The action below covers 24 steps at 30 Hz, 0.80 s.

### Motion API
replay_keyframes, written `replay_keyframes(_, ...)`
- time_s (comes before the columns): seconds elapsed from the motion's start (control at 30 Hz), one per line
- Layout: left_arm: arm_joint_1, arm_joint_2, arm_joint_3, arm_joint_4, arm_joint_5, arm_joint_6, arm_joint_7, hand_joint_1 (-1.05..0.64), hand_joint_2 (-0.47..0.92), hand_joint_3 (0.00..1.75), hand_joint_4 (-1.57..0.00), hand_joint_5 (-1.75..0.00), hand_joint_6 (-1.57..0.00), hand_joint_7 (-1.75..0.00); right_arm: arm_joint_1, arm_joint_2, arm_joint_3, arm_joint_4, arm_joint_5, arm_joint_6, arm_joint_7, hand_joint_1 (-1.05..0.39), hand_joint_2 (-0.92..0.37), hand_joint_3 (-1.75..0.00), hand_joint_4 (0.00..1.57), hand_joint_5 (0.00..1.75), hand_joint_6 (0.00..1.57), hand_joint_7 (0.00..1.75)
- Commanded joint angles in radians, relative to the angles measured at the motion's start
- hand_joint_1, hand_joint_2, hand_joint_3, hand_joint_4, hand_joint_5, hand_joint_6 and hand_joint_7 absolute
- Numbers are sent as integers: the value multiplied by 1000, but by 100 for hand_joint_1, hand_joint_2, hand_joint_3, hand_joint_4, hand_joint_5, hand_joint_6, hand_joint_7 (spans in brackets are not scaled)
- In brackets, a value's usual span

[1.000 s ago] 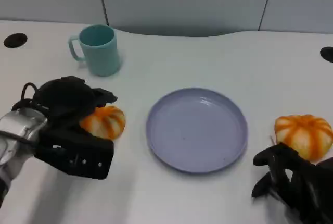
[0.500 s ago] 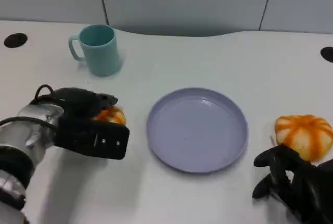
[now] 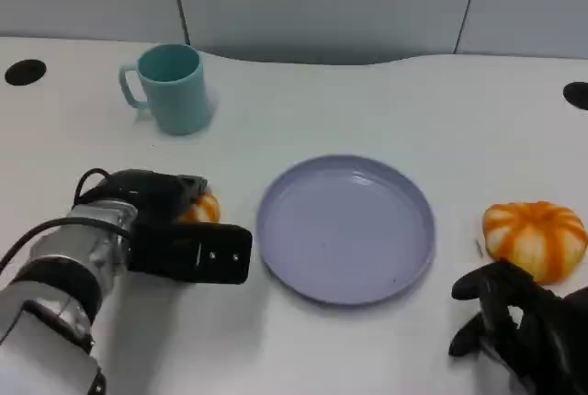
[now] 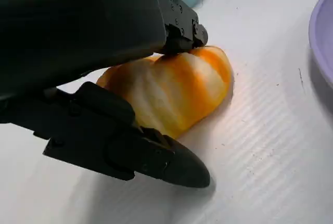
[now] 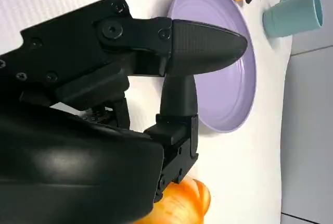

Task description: Grasp the bread from the table and place it into the plate.

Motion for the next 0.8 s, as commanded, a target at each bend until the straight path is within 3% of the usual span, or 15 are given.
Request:
replay_keyframes(0.03,34,0,3,15,-25,-11,102,-50,84,1,-24,-106,-41,-78,16,-12,-5,-27,8,26,-1,-30,-92,-61,48,175,37,163)
replay_keyframes(0.07,44,3,7,15,-32,-29,146,-46,84,1,-20,-126,-38,-96,18,-12,-4,-30,8,28,-1,-30,-92,-61,48,175,37,163)
replay_keyframes(0.1,51,9,1,15,-29,-46,179,-33,87,2,-35,-155,-38,-141,19,-12,-4,-30,6,27,-1,-30,-92,-61,47,175,37,163)
replay_keyframes(0.17,59,17,-5,18,-25,-73,227,-24,91,3,-55,-170,-41,-168,19,-11,-3,-30,2,26,-4,-30,-92,-61,47,175,37,163)
replay_keyframes(0.23,64,21,-2,20,-29,-87,260,-23,91,4,-65,-174,-46,-173,18,-10,-2,-32,0,30,-8,-30,-92,-61,47,175,37,164)
replay_keyframes(0.43,83,23,58,21,-102,-126,284,-21,91,9,-75,-175,-54,-175,15,-10,-1,-37,-4,39,-16,-30,-92,-61,47,175,37,164)
replay_keyframes(0.7,119,17,231,6,-293,-218,261,-14,89,7,-77,-175,-52,-175,7,-15,-5,-31,-5,38,-15,-30,-92,-60,48,175,37,165)
replay_keyframes(0.8,130,2,355,-11,-428,-294,217,-13,91,7,-76,-175,-55,-175,3,-19,-4,-25,-5,36,-9,-31,-92,-60,49,175,38,165)
